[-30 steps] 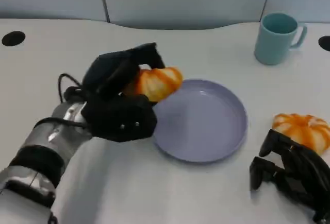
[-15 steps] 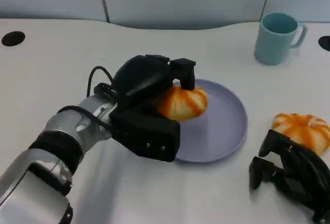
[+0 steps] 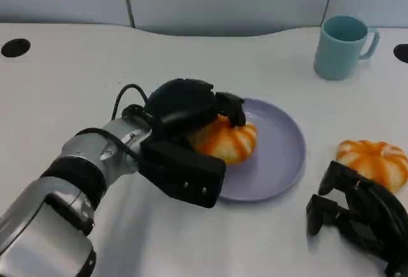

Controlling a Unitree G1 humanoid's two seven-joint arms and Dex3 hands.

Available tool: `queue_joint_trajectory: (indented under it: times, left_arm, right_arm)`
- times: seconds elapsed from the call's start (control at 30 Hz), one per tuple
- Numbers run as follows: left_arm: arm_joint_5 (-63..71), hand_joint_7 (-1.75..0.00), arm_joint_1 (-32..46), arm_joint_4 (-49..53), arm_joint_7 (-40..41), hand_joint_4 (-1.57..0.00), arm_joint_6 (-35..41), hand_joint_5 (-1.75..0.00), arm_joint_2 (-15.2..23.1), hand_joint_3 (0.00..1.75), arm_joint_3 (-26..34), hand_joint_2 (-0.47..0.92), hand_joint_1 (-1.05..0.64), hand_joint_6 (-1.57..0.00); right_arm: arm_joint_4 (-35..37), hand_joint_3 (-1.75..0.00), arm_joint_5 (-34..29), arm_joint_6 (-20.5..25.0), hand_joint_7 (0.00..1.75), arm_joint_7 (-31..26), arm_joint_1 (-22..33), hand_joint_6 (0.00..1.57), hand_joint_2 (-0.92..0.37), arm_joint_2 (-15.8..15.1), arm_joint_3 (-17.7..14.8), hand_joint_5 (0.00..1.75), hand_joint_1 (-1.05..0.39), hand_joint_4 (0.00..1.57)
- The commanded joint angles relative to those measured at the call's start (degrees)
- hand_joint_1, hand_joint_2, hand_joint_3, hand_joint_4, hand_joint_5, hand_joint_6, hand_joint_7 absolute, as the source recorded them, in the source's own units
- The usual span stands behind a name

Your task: Grasp the bread from the table and place it into the plate.

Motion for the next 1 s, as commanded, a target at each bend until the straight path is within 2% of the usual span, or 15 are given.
queue_joint_trajectory:
  times: [0.03, 0.1, 0.13, 0.33, 0.53, 0.67, 0.87, 1.0]
  left_arm:
    - [-1.4, -0.04, -1.4, -0.7, -5.3, -0.11, 1.9, -0.54, 0.8, 0.32, 0.7, 0.92, -0.74, -0.29]
    - [-0.7, -0.02, -1.5, -1.3, -6.0, -0.03, 2.9, -0.51, 1.1, 0.34, 0.0, 0.92, -0.79, -0.25]
    - [-0.3, -0.01, -1.4, -1.6, -6.1, -0.01, 3.4, -0.43, 1.2, 0.38, -0.4, 0.92, -0.82, -0.22]
    - [0.2, -0.01, -0.5, -3.0, -6.4, 0.0, 4.1, -0.26, 1.9, 0.44, -0.9, 0.92, -0.88, -0.15]
    - [-3.7, -0.01, 2.4, -5.7, -6.8, 0.0, 1.3, -0.07, 3.8, 0.43, 2.3, 0.92, -0.89, -0.09]
    - [-9.9, -0.03, 5.6, -8.6, -10.1, -0.03, -0.9, -0.08, 5.1, 0.38, 6.5, 0.92, -0.87, -0.12]
    - [-27.9, -0.04, 14.7, -14.4, -22.7, -0.08, -5.8, -0.11, 6.7, 0.34, 17.1, 0.92, -0.81, -0.16]
    - [-38.6, -0.09, 22.7, -20.8, -28.7, -0.24, -3.9, -0.21, 5.8, 0.35, 23.0, 0.92, -0.76, -0.28]
  right_arm:
    - [0.2, -0.23, -0.4, -0.1, 1.61, -0.1, 1.1, 0.53, -0.92, -0.3, 0.1, 1.75, -0.53, 0.67]
    - [-0.3, -0.23, -0.4, 0.2, 1.61, -0.3, 1.2, 0.53, -0.92, -0.3, 0.2, 1.75, -0.53, 0.67]
    - [-0.5, -0.23, -0.3, 0.3, 1.63, -0.2, 1.3, 0.52, -0.92, -0.3, 0.2, 1.75, -0.52, 0.66]
    - [-0.5, -0.22, -0.1, 0.6, 1.63, -0.2, 1.4, 0.51, -0.92, -0.4, 0.0, 1.75, -0.52, 0.66]
    - [-1.6, -0.23, 0.0, 1.3, 1.59, -0.6, 1.9, 0.52, -0.92, -0.5, -0.1, 1.75, -0.51, 0.64]
    - [-1.7, -0.24, 0.5, 1.9, 1.59, -0.1, 1.9, 0.51, -0.92, -0.6, -0.4, 1.75, -0.5, 0.64]
    - [-0.9, -0.23, 0.2, 1.5, 1.58, 0.0, 1.5, 0.52, -0.92, -0.8, -0.5, 1.75, -0.51, 0.64]
    - [-0.3, -0.22, 0.1, 1.9, 1.59, -0.1, 1.0, 0.53, -0.92, -0.9, -0.6, 1.75, -0.52, 0.65]
